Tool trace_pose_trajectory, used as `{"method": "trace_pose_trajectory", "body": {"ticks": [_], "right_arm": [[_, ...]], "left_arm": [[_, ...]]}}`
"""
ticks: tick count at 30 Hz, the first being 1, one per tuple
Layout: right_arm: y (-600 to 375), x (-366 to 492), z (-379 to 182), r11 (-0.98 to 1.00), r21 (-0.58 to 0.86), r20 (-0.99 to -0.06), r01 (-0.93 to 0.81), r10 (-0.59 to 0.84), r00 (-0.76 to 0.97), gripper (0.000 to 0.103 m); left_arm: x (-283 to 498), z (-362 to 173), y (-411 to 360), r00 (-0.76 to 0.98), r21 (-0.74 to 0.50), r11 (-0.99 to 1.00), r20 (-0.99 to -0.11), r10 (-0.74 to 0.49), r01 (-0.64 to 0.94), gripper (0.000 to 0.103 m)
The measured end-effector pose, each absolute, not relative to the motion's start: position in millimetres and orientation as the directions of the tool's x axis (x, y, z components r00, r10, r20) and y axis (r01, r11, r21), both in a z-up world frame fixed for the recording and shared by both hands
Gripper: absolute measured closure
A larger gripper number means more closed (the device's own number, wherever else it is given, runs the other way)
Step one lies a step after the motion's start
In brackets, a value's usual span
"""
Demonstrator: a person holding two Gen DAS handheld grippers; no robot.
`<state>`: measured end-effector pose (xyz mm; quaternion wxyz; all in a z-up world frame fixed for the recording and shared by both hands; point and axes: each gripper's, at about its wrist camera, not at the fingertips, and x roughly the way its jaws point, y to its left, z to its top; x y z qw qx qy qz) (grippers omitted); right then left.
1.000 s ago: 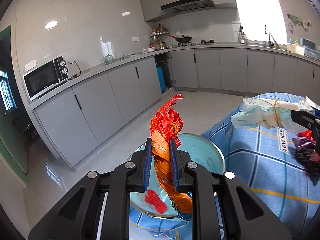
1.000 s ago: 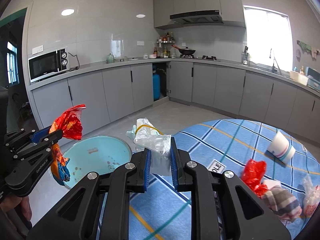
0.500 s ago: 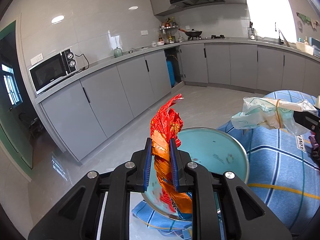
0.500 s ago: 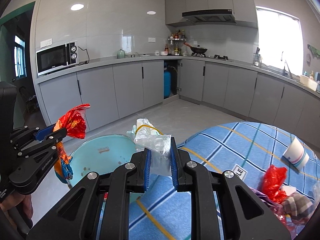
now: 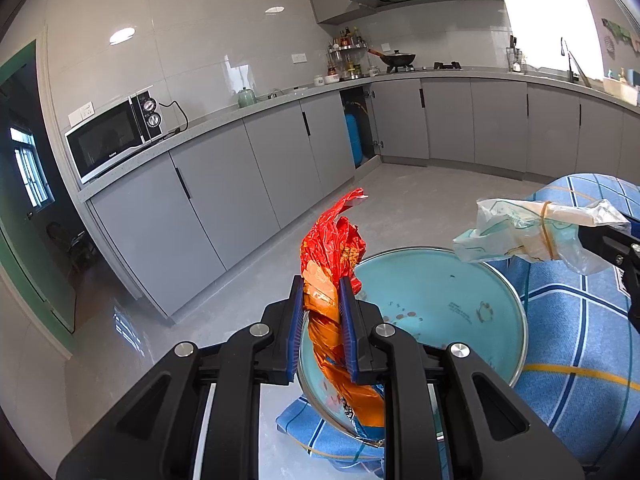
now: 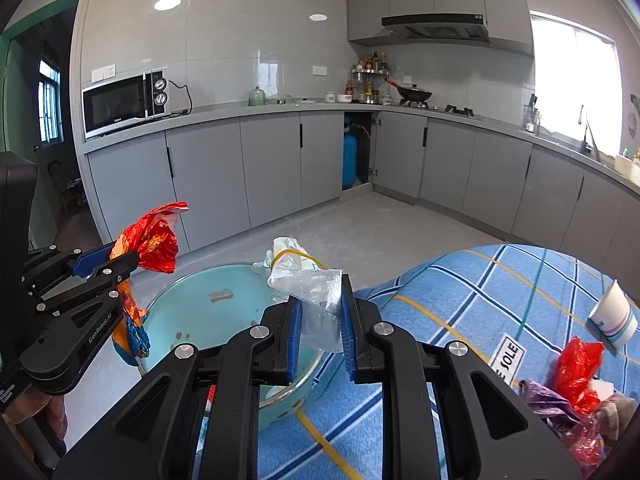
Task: Collect trash
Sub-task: 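Carry the orange wrapper and clear plastic bag over the blue bucket, then open the left gripper over the bucket while the right gripper releases the plastic bag, then move both grippers back toward the remaining trash pile on the table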
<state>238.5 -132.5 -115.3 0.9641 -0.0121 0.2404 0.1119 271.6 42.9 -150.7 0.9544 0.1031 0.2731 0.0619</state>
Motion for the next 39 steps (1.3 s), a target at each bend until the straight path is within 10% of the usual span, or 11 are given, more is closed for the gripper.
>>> {"method": "trace_pose_trajectory", "body": {"ticks": [6, 11, 39], "right_arm": [[-130.4, 243.9, -121.2, 0.969, 0.042, -0.466, -0.242, 0.233, 0.853, 0.071], [-135.2, 244.5, -124.7, 0.969, 0.064, -0.474, -0.24, 0.241, 0.847, 0.059], [-222.4, 158.8, -102.8, 0.997, 0.07, -0.437, -0.046, 0.072, 0.897, 0.041]], "left_arm": [[275.4, -152.7, 41.7, 0.84, 0.233, 0.971, -0.514, 0.176, -0.061, 0.079], [273.5, -150.9, 43.4, 0.847, 0.227, 0.971, -0.501, 0.178, -0.07, 0.053], [234.8, -145.8, -22.1, 0.867, 0.242, 0.968, -0.495, 0.063, 0.068, 0.038]]}}
